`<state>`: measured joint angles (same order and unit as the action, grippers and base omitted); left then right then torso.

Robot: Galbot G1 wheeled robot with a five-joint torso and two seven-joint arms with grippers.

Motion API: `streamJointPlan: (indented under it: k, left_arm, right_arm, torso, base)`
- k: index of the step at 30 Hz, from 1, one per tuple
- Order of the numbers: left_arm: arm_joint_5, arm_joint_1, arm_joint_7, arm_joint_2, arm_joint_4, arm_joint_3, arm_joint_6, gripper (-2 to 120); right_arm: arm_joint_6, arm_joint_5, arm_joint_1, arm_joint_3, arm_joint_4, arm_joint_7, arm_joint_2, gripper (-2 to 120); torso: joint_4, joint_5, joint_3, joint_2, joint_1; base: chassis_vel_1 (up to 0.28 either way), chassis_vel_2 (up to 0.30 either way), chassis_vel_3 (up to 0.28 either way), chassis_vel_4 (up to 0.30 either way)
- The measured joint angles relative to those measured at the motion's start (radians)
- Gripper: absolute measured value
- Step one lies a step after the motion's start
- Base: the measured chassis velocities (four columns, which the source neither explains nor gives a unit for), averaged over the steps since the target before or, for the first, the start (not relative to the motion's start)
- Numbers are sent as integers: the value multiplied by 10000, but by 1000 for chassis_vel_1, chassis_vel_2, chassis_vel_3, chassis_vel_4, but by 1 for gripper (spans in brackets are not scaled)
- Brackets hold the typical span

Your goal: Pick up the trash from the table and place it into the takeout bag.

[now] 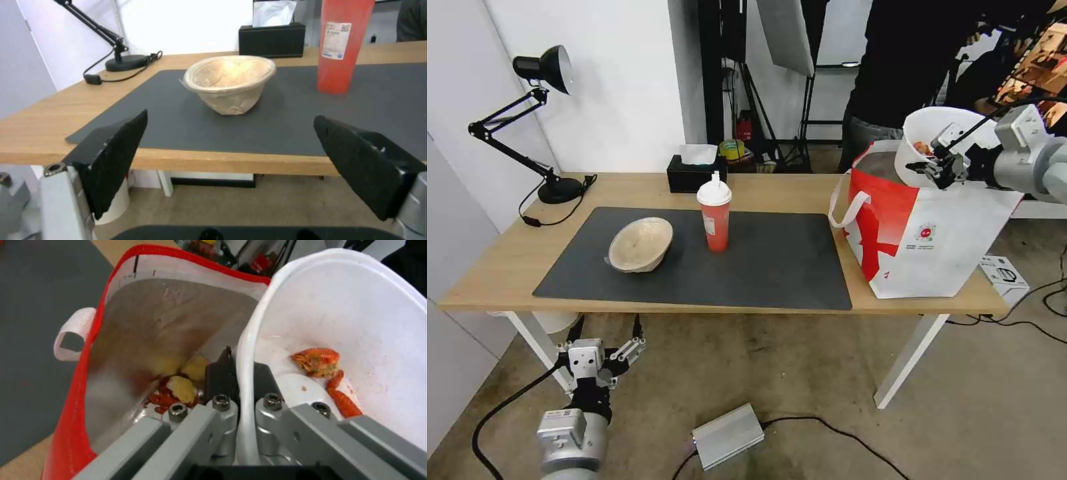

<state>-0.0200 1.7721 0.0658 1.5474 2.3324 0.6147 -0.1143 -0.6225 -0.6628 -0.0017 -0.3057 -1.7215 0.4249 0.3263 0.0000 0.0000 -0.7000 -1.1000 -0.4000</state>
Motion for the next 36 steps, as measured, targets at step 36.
streamJointPlan:
  k: [36]
  left_arm:
    - [-37,-32,-7,63,-50,-57,0,100]
  right_arm:
    - [-40,-117,-535,453,-318,52,-157,47]
  torso:
    - [0,0,0,0,0]
  base:
    - [0,0,0,0]
